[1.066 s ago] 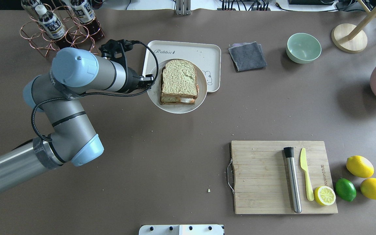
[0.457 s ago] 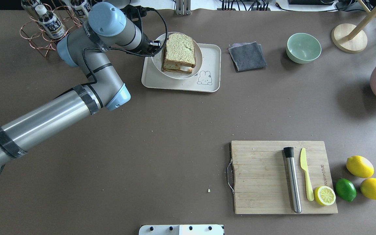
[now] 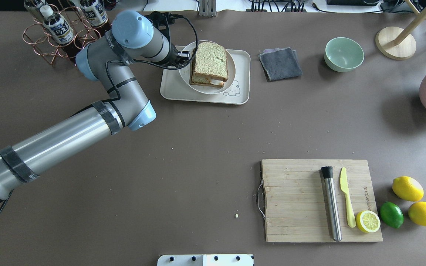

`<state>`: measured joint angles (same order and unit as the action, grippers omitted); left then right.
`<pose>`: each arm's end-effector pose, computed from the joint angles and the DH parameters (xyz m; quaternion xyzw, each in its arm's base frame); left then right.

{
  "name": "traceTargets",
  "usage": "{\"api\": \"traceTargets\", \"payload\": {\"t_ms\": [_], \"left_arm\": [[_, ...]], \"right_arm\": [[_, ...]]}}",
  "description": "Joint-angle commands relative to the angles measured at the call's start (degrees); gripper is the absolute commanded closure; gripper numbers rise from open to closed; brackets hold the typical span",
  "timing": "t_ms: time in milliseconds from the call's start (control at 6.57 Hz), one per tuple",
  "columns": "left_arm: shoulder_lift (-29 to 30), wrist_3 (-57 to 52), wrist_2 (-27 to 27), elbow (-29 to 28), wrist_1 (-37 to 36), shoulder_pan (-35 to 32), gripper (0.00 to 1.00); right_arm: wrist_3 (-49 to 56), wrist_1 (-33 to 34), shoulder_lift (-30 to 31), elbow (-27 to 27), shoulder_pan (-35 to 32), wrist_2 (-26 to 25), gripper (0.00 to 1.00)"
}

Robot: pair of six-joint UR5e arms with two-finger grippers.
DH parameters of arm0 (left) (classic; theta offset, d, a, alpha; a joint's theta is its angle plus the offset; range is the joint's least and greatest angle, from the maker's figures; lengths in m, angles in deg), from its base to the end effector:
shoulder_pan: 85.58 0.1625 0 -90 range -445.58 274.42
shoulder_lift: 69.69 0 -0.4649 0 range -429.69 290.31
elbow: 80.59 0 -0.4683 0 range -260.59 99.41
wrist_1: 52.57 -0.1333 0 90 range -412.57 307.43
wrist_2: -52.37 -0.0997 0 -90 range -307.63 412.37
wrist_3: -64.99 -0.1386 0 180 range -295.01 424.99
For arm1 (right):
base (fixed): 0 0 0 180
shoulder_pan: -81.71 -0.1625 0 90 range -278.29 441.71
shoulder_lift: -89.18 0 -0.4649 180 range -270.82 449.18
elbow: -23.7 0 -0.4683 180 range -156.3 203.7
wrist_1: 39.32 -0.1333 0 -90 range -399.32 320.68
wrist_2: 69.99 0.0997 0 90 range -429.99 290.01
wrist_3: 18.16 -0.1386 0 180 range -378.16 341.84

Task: Make sandwich and place on tray
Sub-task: 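Lower the plate onto the cream tray and release it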

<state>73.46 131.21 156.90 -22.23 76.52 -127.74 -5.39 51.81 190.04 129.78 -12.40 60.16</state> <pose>0.6555 -0.7265 0.2486 0.1808 0.4793 -0.0738 0.8557 0.0786 -0.4814 0.6750 0.0835 -0.3344 -0.0831 0.9350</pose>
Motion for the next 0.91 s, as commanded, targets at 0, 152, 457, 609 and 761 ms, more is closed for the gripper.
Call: {"api": "traceTargets", "payload": {"t_ms": [0, 152, 457, 609, 761], "left_arm": [[-0.2, -1.4, -0.3, 0.7, 0.4, -0.1, 0.03], [-1.1, -1.5, -0.3, 2.2, 0.5, -1.0, 0.02], [-5.5, -1.4, 0.5, 10.1, 0.0, -2.2, 0.02], [-10.0, -1.3, 3.6, 16.6, -0.5, -2.3, 0.02], [-14.4, -1.4, 7.1, 21.7, -0.6, -3.4, 0.02]], "right_arm": [[0.1, 0.0, 0.1, -0.2, -0.1, 0.0, 0.0], [0.1, 0.0, 0.5, -0.2, -0.1, 0.0, 0.0], [0.1, -0.2, 1.1, -0.2, -0.1, 0.0, 0.0], [0.1, -0.6, 1.7, -0.6, 0.0, -0.2, 0.0], [0.1, -0.7, 3.1, -0.6, 0.0, -0.2, 0.0]]}}
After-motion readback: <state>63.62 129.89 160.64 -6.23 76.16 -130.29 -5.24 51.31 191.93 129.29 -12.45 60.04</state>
